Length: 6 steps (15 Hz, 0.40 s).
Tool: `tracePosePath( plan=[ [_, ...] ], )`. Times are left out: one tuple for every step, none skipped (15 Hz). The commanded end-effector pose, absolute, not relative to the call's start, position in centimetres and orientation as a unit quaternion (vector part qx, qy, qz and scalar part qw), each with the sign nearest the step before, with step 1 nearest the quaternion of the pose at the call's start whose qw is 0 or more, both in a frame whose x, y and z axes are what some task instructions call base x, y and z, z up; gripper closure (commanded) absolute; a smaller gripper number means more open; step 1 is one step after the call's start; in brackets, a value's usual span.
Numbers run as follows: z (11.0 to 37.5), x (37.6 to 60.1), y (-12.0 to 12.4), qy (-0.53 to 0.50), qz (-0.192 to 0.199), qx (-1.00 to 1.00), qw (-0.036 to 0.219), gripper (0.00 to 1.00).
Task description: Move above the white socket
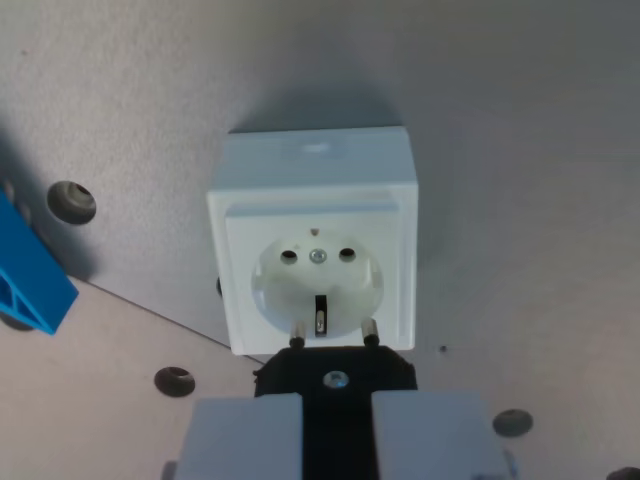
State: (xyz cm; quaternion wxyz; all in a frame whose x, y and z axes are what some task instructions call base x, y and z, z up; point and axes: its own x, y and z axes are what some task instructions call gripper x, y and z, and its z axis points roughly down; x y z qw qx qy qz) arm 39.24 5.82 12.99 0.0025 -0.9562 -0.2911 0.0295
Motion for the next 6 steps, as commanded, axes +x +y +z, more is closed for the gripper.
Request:
tracePosePath(
  plan=[
    [11.99, 38.51, 5.88, -0.32, -0.019, -0.947, -0.024, 1.0],
    [11.82, 38.4, 5.88, -0.319, -0.02, -0.947, -0.025, 1.0],
    [11.68, 38.3, 5.89, -0.318, -0.021, -0.948, -0.026, 1.0],
    [11.56, 38.22, 5.9, -0.317, -0.02, -0.948, -0.026, 1.0],
    [11.47, 38.15, 5.91, -0.317, -0.019, -0.948, -0.026, 1.0],
    [11.39, 38.1, 5.92, -0.316, -0.019, -0.948, -0.026, 1.0]
  ],
)
